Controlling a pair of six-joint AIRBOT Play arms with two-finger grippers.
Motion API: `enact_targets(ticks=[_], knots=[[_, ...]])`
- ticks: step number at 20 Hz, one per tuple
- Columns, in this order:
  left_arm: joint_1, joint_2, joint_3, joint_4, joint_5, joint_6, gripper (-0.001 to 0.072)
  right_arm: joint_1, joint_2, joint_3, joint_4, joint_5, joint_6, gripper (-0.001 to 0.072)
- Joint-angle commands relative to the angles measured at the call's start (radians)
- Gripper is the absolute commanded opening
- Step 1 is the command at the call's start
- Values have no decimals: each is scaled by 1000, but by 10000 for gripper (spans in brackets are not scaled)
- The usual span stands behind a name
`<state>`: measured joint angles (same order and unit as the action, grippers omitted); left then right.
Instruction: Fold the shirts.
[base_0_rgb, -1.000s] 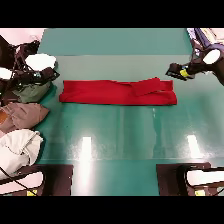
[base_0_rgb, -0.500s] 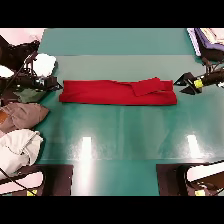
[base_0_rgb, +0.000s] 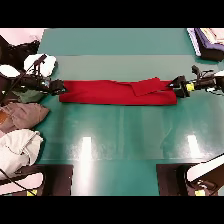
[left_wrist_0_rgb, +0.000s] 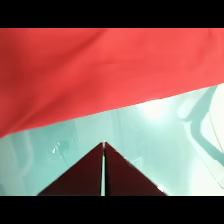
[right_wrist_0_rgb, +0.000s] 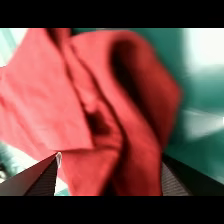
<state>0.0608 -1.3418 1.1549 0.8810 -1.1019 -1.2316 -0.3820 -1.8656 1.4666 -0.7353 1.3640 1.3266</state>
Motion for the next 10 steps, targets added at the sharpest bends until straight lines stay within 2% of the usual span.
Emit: enact_targets(ticks=[1, 2, 3, 4, 6, 7, 10], knots=[[-77, 0, 1, 2, 68, 0, 29, 46, -32, -1, 8, -37, -13, 681], [-101, 0, 1, 2, 80, -1, 30, 59, -34, -1, 8, -53, -13, 647], [-122, 0, 1, 2, 89, -1, 30, 72, -34, -1, 9, -71, -13, 539], [-144, 0, 1, 2, 98, -2, 30, 79, -33, -1, 10, -85, -13, 462], [-180, 0, 1, 2, 111, -3, 29, 93, -28, -1, 11, -90, -43, 142], [-196, 0, 1, 2, 121, -13, 29, 98, -21, -1, 10, -86, -70, 23], [-262, -4, 2, 1, 213, -53, 29, 98, 55, -1, 11, -93, -99, 15]])
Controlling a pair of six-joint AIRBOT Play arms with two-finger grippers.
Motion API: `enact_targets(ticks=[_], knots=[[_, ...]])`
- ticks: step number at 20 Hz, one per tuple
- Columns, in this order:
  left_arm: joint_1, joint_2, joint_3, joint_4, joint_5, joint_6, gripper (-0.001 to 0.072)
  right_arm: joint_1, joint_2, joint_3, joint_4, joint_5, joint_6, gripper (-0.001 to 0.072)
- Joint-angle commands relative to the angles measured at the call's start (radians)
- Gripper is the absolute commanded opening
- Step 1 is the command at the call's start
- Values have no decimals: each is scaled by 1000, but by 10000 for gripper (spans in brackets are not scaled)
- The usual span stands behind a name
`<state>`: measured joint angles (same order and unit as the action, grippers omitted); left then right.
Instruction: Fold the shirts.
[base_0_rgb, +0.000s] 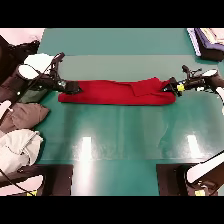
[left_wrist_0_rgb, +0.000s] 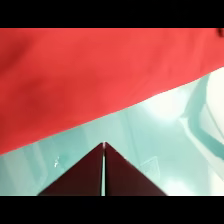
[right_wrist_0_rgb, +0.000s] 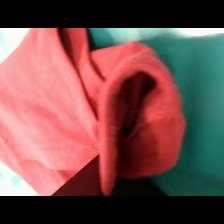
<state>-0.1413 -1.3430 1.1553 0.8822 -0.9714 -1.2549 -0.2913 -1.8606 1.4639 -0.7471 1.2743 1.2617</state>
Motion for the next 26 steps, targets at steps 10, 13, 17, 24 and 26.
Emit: enact_targets(ticks=[10, 13, 17, 24, 26], knots=[[-353, -500, 500, -1, 93, -168, 28, 60, 414, 2, 178, 64, -8, 12], [-377, -636, 628, -5, 39, -208, 28, 138, 457, 4, 180, 45, -1, 12], [-375, -678, 658, -12, 57, -207, 29, 248, 431, 122, 170, 39, 37, 12], [-271, -600, 695, 111, -53, -204, 29, 418, 282, 359, 167, 40, 101, 12], [-204, -518, 705, 195, -87, -204, 29, 474, 233, 415, 167, 11, 103, 12]])
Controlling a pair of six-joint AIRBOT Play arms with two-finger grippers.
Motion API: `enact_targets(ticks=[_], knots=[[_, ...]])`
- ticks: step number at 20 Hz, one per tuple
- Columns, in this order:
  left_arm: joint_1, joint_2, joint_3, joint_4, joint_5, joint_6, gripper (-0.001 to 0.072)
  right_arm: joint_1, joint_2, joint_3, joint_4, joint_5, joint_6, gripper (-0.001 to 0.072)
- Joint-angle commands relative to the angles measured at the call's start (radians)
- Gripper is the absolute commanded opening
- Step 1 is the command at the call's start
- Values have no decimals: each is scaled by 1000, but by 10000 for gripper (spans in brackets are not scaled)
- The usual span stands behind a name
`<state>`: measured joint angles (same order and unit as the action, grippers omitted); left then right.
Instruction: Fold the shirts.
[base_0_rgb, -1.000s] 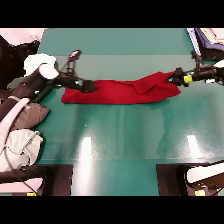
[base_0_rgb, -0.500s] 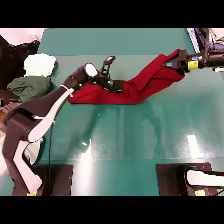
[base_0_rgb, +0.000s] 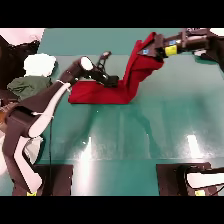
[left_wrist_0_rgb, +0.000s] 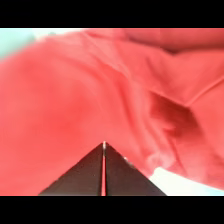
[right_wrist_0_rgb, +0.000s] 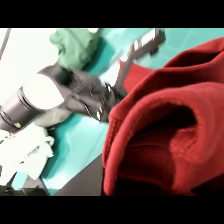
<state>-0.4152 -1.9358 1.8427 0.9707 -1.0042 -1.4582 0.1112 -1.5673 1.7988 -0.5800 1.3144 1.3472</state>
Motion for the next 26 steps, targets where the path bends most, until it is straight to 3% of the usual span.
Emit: enact_targets(ticks=[1, 7, 15, 16, 17, 18, 22, 26], knots=[[108, 121, 21, 146, -78, 0, 30, 100, -85, 108, 0, -48, 17, 12], [335, 397, 27, 336, -228, 30, 30, 269, -255, 255, 1, -181, 17, 13], [447, 511, 26, 335, -311, 44, 30, 406, -396, 208, 5, -419, -69, 20], [447, 511, 26, 322, -315, 44, 30, 431, -427, 235, 7, -456, -78, 95], [447, 511, 26, 308, -315, 44, 30, 461, -463, 268, 18, -494, -90, 357], [447, 512, 26, 305, -317, 44, 30, 490, -490, 285, 49, -533, -99, 508], [447, 512, 26, 306, -337, 45, 30, 536, -506, 256, 245, -526, -277, 536], [447, 511, 26, 306, -359, 44, 31, 418, -395, 144, 235, -358, -276, 532]])
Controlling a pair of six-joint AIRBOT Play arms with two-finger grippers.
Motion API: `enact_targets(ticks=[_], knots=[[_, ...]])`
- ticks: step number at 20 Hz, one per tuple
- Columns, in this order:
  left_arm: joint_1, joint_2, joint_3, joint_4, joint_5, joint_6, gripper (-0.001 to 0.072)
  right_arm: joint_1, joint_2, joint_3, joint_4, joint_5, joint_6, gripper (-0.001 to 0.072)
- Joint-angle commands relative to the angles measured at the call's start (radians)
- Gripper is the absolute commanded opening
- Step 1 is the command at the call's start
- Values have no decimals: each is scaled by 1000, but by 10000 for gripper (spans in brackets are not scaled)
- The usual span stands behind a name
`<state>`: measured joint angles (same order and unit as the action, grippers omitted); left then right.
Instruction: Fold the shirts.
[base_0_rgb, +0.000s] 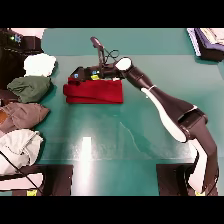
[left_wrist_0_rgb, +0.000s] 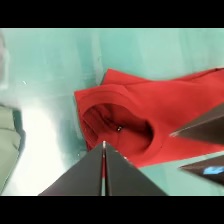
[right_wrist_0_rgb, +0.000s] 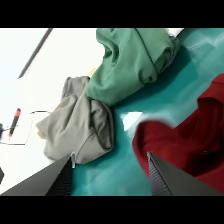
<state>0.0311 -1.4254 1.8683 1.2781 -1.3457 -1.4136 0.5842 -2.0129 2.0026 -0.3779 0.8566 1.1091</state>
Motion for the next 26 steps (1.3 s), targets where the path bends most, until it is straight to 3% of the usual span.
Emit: enact_targets(ticks=[1, 2, 3, 4, 8, 12, 13, 14, 16, 23, 26], knots=[[1, 0, -2, -3, -19, 0, 31, -100, 83, -95, 30, 142, -37, 531], [1, -2, -10, -14, -23, 0, 101, -142, 117, -134, 10, 177, -36, 529], [1, -4, -25, -31, -24, 0, 332, -179, 149, -173, -16, 206, -35, 529], [0, -5, -50, -40, -24, -1, 442, -214, 182, -214, -52, 227, -22, 529], [0, -6, -230, -122, -23, 1, 438, -348, 281, -381, -281, 251, 167, 529], [1, -6, -422, -140, 25, 11, 438, -429, 288, -542, -270, 282, 176, 532], [1, -6, -444, -140, 29, 11, 438, -437, 288, -575, -269, 257, 176, 558], [1, -6, -451, -140, 28, 11, 438, -437, 288, -607, -269, 224, 176, 637], [1, -3, -450, -146, 39, 11, 438, -432, 287, -648, -269, 160, 176, 637], [1, -3, -449, -183, 52, 19, 438, -342, 94, -470, -265, 207, 221, 636], [1, -3, -449, -183, 52, 26, 438, -290, 4, -366, -171, 196, 227, 628]])
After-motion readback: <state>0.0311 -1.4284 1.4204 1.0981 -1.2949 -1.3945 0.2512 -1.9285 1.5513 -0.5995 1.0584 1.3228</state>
